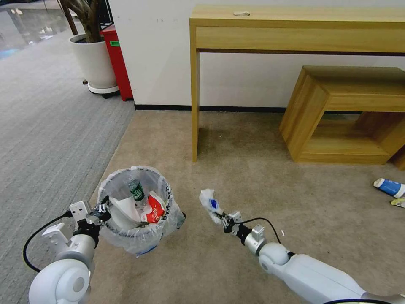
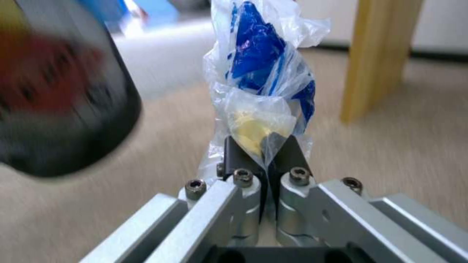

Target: Pick up the trash bin and place the garbage on the floor into it.

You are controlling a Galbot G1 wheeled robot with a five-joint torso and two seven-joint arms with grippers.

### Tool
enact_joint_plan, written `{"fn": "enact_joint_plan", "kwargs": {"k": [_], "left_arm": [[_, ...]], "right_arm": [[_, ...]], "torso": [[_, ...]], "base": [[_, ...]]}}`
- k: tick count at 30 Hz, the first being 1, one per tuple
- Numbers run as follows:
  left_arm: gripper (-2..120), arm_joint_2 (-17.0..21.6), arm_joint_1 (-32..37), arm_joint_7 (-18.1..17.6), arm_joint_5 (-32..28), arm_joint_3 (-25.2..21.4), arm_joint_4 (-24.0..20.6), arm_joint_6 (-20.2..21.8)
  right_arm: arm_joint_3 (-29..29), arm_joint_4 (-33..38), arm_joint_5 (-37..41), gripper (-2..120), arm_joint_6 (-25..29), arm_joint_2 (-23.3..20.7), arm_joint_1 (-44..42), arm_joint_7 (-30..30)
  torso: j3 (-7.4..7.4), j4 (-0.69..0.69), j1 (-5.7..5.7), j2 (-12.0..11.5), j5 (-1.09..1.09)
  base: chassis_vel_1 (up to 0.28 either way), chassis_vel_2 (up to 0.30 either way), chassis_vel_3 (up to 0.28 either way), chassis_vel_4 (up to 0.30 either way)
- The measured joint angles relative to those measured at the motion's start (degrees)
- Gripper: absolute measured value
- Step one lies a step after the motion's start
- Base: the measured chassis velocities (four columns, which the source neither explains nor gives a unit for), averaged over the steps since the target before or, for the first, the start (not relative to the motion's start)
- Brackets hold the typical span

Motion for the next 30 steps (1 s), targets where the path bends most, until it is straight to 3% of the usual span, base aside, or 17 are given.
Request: {"fn": "enact_joint_plan", "kwargs": {"k": [4, 6, 14, 21, 30], "left_arm": [[2, 0.0, -0.1, 0.1, 0.2, 0.2, 0.2, 0.0], [2, 0.0, -0.1, 0.1, 0.4, 0.3, 0.3, 0.0], [2, -0.1, 0.2, 0.2, 0.7, 0.4, 0.2, 0.2], [2, 0.2, 0.4, 0.4, 1.1, 1.1, 0.2, 0.4], [2, 0.5, 0.1, 0.7, 1.7, 2.1, 0.4, 0.8]], "right_arm": [[2.5, 1.2, 1.4, 0, 2.7, -0.7, 0.1, -6.2], [4.7, 2.9, 2.5, 0, 4.4, -1.5, 0.3, -12.8], [7.9, 6.0, 3.1, 0, 5.8, -2.8, 0.3, -24.1], [9.1, 10.2, 2.4, 0, 6.1, -4.8, 2.0, -30.2], [5.6, 18.3, 2.5, 0, 4.7, -6.9, 7.4, -31.0]], "torso": [[0.00, 0.00, 0.00, 0.0, -0.01], [0.00, 0.01, 0.00, 0.0, -0.02], [0.00, 0.00, 0.00, 0.0, -0.01], [0.00, 0.01, 0.00, 0.0, -0.01], [0.00, 0.01, 0.00, 0.0, -0.01]], "base": [[0.000, 0.000, 0.000, 0.000], [0.000, 0.000, 0.000, 0.000], [0.000, 0.000, 0.000, 0.000], [0.000, 0.000, 0.000, 0.000], [0.000, 0.000, 0.000, 0.000]]}}
